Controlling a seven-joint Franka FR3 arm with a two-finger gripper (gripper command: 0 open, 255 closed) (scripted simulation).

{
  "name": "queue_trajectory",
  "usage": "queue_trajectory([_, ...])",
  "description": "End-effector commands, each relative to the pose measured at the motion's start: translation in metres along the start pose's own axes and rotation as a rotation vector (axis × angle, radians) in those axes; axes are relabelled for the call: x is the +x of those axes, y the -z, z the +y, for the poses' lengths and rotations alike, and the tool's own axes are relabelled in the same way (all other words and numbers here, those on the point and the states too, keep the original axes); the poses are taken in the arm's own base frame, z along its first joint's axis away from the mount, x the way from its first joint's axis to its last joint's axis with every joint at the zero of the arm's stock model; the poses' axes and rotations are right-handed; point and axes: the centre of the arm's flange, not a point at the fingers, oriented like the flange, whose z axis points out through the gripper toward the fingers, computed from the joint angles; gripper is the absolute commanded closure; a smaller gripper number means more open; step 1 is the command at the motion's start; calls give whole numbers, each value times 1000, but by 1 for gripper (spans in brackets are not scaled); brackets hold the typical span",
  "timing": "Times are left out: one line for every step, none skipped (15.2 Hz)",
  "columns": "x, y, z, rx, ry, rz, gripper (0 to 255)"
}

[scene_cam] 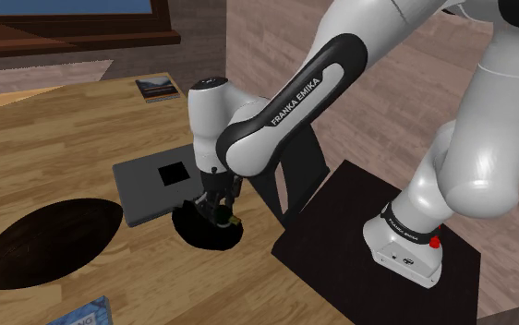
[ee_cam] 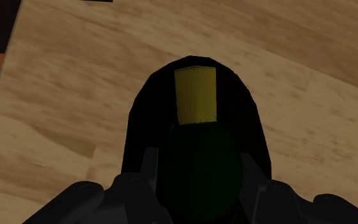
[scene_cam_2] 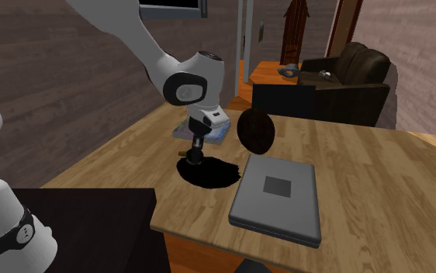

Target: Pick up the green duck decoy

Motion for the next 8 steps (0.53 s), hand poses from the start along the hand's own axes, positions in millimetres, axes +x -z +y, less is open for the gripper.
queue_trajectory([-1,11,-1,0,0,1,255])
queue_trajectory([-2,16,-1,0,0,1,255])
queue_trajectory([-3,21,-2,0,0,1,255])
queue_trajectory([-4,26,-2,0,0,1,255])
queue_trajectory([-5,32,-2,0,0,1,255])
queue_trajectory([-6,37,-3,0,0,1,255])
queue_trajectory([-6,38,-3,0,0,1,255])
queue_trajectory([-6,38,-3,0,0,1,255])
